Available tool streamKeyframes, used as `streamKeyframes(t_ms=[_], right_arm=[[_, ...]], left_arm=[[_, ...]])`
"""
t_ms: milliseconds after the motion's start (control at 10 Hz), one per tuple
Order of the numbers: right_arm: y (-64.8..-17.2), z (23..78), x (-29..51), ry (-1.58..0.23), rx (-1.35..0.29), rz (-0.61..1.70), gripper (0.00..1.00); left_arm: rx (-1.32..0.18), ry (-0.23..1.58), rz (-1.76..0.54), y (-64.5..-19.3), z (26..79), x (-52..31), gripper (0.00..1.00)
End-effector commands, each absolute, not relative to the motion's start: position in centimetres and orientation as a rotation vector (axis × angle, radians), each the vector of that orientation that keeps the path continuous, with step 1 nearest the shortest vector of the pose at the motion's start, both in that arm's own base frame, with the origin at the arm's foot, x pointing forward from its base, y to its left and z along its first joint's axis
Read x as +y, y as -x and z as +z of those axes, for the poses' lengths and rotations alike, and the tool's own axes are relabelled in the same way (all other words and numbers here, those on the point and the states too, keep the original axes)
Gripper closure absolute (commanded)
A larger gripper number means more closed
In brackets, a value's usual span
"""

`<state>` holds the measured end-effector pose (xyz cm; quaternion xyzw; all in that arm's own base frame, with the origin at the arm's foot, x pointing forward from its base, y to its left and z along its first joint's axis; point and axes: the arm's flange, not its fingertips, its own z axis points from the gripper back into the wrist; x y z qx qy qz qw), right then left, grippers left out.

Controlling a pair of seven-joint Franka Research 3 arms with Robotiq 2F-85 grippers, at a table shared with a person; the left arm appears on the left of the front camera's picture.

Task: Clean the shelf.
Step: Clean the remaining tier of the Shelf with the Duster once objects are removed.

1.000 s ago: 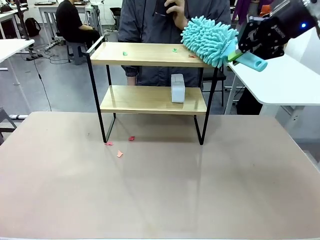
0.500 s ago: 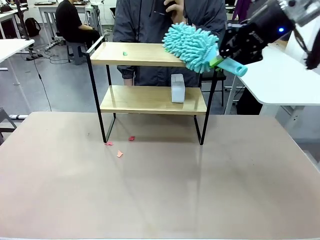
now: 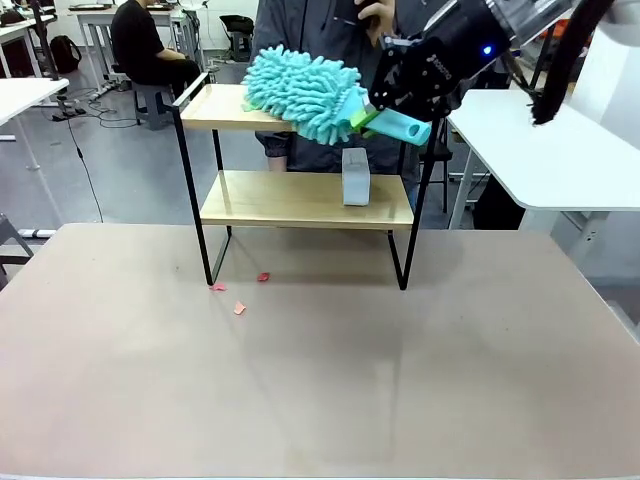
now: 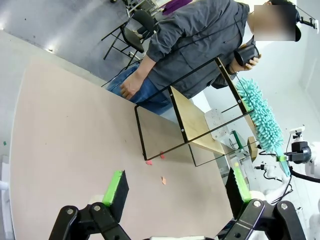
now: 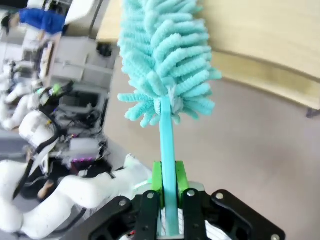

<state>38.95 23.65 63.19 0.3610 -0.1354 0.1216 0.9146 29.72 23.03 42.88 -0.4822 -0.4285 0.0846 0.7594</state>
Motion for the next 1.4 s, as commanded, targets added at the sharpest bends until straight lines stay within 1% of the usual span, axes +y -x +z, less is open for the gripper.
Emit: streamKeyframes(t_ms=[0,200,400,600,700,800,900,1100,1300], right_arm=[[-39.2,64.1,22.1,-0.893,-0.161,0.376,0.87],[-38.9,64.2,20.6,-0.935,-0.048,0.409,0.87],[-37.9,63.9,18.5,-0.925,0.057,0.427,0.87],[-37.7,63.6,17.0,-0.95,0.065,0.404,0.87],[-37.3,63.6,16.4,-0.994,0.117,0.438,0.87],[-37.1,63.7,15.8,-1.025,0.133,0.45,0.87],[-37.1,63.8,15.0,-1.056,0.15,0.449,0.87],[-36.9,63.4,12.5,-1.164,0.241,0.44,0.87],[-36.3,63.2,9.2,-1.257,0.246,0.396,0.87]], left_arm=[[-0.964,1.055,0.171,-29.7,42.7,22.8,0.0],[-0.964,1.055,0.171,-29.7,42.7,22.8,0.0],[-0.964,1.055,0.171,-29.7,42.7,22.8,0.0],[-0.964,1.055,0.171,-29.7,42.7,22.8,0.0],[-0.964,1.055,0.171,-29.7,42.7,22.8,0.0],[-0.964,1.055,0.171,-29.7,42.7,22.8,0.0],[-0.964,1.055,0.171,-29.7,42.7,22.8,0.0],[-0.964,1.055,0.171,-29.7,42.7,22.8,0.0],[-0.964,1.055,0.171,-29.7,42.7,22.8,0.0]])
